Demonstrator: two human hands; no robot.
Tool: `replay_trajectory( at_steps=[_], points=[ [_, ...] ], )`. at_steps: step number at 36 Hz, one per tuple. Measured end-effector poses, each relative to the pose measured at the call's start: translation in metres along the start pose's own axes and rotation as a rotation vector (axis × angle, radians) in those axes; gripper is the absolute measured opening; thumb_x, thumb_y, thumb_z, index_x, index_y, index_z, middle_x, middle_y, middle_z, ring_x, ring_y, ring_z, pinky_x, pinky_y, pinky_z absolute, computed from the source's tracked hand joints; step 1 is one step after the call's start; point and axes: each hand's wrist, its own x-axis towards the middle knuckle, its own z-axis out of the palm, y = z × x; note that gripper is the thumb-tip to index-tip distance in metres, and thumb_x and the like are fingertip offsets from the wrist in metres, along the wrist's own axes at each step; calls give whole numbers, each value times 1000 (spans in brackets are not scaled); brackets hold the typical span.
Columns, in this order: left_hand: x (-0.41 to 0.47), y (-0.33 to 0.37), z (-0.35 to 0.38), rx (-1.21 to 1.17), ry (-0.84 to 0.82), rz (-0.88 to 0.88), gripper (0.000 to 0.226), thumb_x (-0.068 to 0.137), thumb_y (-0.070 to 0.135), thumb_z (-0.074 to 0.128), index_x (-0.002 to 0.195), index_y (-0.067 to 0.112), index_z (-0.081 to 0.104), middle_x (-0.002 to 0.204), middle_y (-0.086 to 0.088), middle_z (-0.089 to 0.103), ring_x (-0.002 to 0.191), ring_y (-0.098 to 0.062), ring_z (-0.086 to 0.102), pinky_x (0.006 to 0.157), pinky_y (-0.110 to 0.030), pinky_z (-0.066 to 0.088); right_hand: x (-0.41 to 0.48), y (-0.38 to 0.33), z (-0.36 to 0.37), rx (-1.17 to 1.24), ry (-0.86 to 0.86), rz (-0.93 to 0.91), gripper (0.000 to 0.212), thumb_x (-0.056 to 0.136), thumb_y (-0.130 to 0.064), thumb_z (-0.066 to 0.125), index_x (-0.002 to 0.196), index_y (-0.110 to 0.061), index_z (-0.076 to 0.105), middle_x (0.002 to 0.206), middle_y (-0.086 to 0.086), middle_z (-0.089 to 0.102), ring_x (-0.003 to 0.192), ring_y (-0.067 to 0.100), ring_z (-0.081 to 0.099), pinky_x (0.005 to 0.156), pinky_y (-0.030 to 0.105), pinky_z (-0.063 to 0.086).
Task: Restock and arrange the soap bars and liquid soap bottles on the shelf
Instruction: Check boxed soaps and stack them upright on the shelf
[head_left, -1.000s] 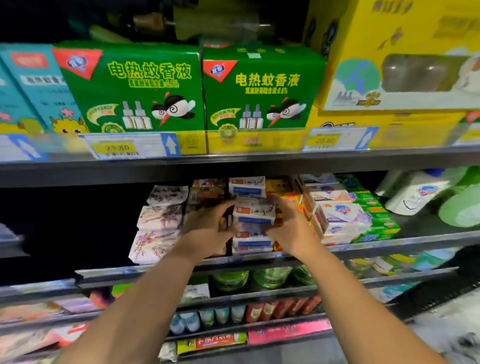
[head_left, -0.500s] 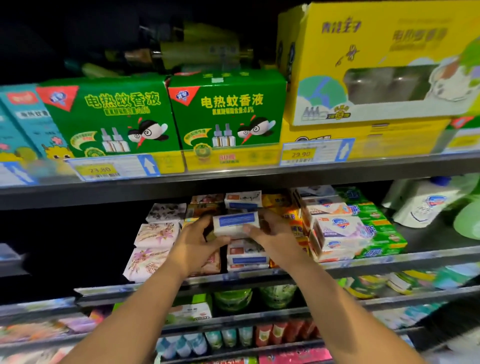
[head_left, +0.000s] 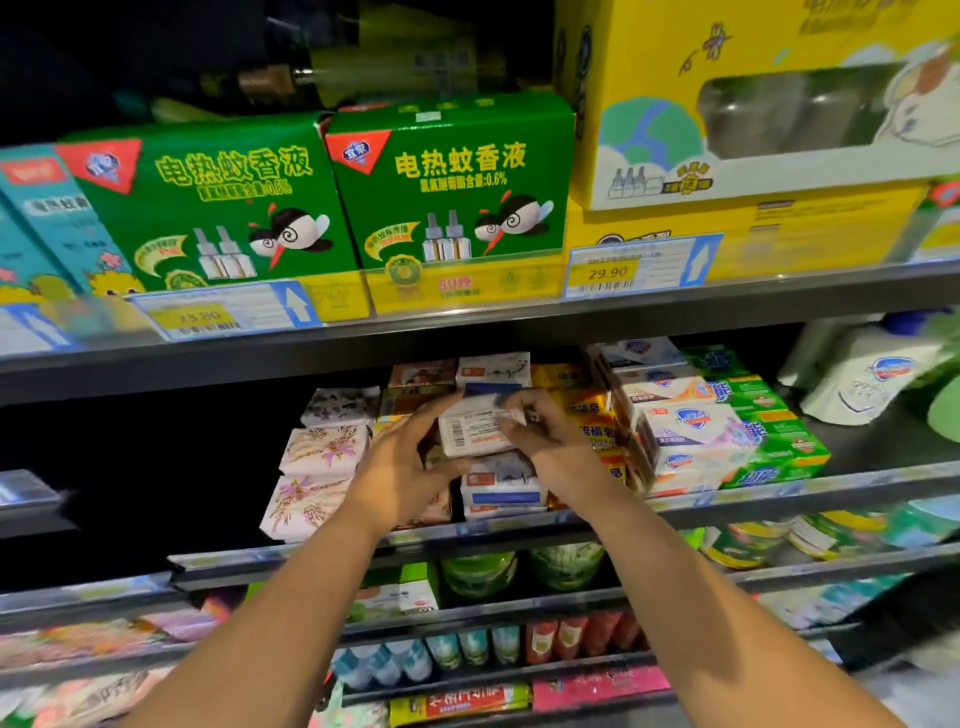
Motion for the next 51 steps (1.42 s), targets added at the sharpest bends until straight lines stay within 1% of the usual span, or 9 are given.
replay_trajectory(
  at_steps=[5,10,18,23,28,34,39,45,51],
  points=[
    [0,5,-2,-156,-6,-33,61,90,21,73,131,57,44,120,27,61,109,14,56,93,-22,51,-5,2,-5,-25,-56,-16,65,70,7,73,123,-26,58,132,-6,55,120,15,60,96,37,55],
    [0,5,-2,-246,-18,-95,70,78,18,85,130,49,50,102,13,69,93,8,63,78,-22,57,-2,-4,-9,28,-18,35,51,84,14,67,123,-17,61,120,1,65,100,3,67,82,21,55],
    [4,-5,1,-270,23,-128,57,83,20,80,116,58,54,94,3,74,90,-7,69,81,-36,60,2,-9,-12,10,33,89,42,82,-10,78,119,-22,65,110,1,71,100,10,70,86,29,58],
    [3,2,-4,-423,38,-191,37,88,16,75,121,30,63,91,2,75,73,-8,70,57,-17,49,3,-21,-13,-16,-26,96,55,75,3,81,117,-28,64,114,-1,71,106,12,68,88,30,58],
    [-3,12,-9,-403,49,-207,24,90,22,73,112,30,67,79,13,73,63,7,64,53,-8,43,5,-34,-15,-209,-18,54,42,79,-8,81,112,-29,66,109,-11,71,98,-3,66,87,17,49],
    [-2,13,-16,-198,-58,-247,56,58,67,85,100,31,76,103,9,73,92,-3,68,78,-22,55,1,-43,-11,-364,5,39,30,83,-22,80,102,-40,65,109,-14,65,100,0,61,84,15,49],
    [-1,34,-22,-386,-106,-200,26,76,14,85,100,13,75,93,-5,74,66,-6,67,56,-18,47,-15,-52,-11,-396,4,20,19,93,-24,69,108,-34,62,109,-13,65,96,-9,57,73,3,41],
    [-2,58,-38,-381,-165,-172,25,79,31,83,103,34,75,96,6,77,70,-14,63,62,-33,48,-29,-70,-17,-422,9,-13,26,94,-30,66,106,-49,53,113,-18,63,98,-12,58,75,4,43],
    [-40,88,-18,-744,45,-168,37,74,13,79,109,12,67,100,-5,76,90,-17,73,70,-22,56,-58,-64,-28,-242,-11,28,49,86,-16,76,119,-42,51,110,-14,70,104,-1,65,87,26,56]
  ],
)
